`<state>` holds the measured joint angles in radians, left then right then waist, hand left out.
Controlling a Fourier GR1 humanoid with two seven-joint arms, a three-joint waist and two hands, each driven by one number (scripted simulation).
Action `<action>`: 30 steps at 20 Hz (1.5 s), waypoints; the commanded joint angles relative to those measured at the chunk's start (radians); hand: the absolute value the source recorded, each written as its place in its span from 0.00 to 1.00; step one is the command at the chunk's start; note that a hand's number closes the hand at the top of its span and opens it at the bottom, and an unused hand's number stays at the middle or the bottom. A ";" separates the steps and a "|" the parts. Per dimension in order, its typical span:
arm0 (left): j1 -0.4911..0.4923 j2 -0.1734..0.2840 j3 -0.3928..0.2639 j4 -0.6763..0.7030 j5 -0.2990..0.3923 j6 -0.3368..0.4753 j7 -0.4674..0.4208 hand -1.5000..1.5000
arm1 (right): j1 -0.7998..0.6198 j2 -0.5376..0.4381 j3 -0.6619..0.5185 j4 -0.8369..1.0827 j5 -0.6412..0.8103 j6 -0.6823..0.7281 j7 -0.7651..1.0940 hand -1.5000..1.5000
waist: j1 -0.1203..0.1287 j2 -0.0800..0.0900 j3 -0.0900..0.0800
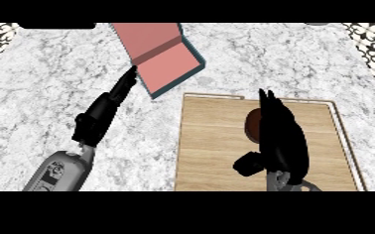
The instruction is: Pick the cupcake from the tray and place it in the cardboard box
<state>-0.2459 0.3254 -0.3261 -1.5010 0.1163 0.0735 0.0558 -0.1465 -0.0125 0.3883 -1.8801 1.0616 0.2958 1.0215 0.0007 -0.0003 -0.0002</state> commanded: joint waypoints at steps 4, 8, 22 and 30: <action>-0.006 -0.035 0.041 -0.022 -0.020 -0.036 0.042 0.50 | 0.038 0.012 0.038 0.038 -0.015 0.008 0.084 0.00 | 0.000 -0.001 0.000; -0.020 -0.087 0.037 0.035 -0.086 -0.018 0.008 0.50 | -0.009 0.012 0.033 0.082 -0.047 0.013 0.112 0.00 | -0.001 0.000 0.000; 0.050 -0.118 0.088 -0.021 -0.118 -0.100 0.012 0.50 | 0.036 -0.019 -0.067 0.229 0.013 -0.038 -0.038 0.00 | -0.001 0.001 0.000; 0.073 -0.126 0.095 -0.061 -0.151 -0.105 0.030 0.50 | 0.012 -0.035 -0.110 0.342 0.004 -0.079 -0.141 1.00 | 0.006 0.002 0.001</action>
<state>-0.1936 0.2105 -0.2197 -1.5491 -0.0124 -0.0393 0.0849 -0.1391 -0.0233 0.3129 -1.6743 1.0710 0.2410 0.9274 0.0038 -0.0165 -0.0129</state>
